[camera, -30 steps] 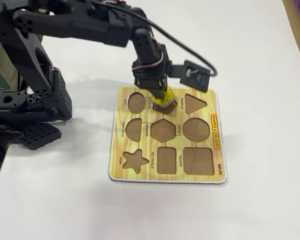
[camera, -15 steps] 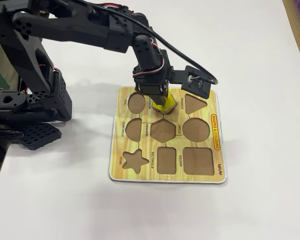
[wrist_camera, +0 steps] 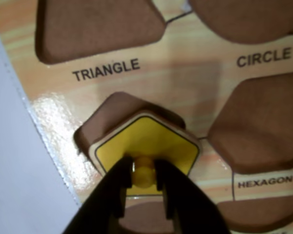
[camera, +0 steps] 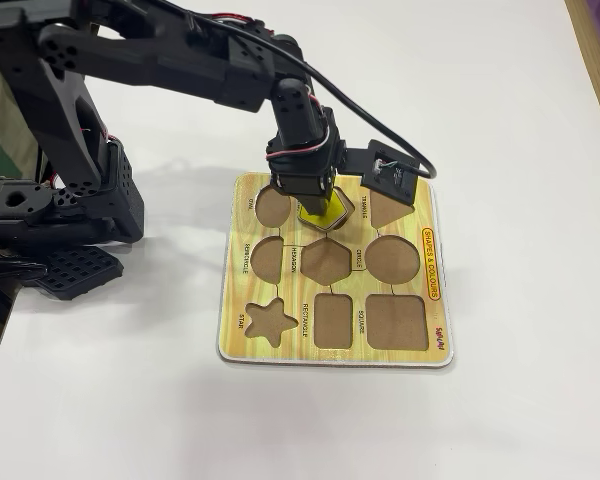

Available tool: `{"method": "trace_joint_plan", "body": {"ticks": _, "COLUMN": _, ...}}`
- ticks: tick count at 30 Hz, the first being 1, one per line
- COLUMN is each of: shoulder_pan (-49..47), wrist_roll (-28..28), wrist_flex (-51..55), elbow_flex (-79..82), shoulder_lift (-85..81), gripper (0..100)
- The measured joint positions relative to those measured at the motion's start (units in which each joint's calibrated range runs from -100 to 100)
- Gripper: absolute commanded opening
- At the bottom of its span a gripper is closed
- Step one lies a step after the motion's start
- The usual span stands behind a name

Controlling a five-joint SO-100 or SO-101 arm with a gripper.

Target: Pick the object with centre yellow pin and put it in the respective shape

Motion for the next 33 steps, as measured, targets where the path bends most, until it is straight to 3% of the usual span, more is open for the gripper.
{"method": "trace_joint_plan", "body": {"ticks": 33, "shoulder_pan": -1.8, "wrist_roll": 0.0, "wrist_flex": -0.1, "elbow_flex": -1.1, "shoulder_lift": 1.3, "gripper": 1}}
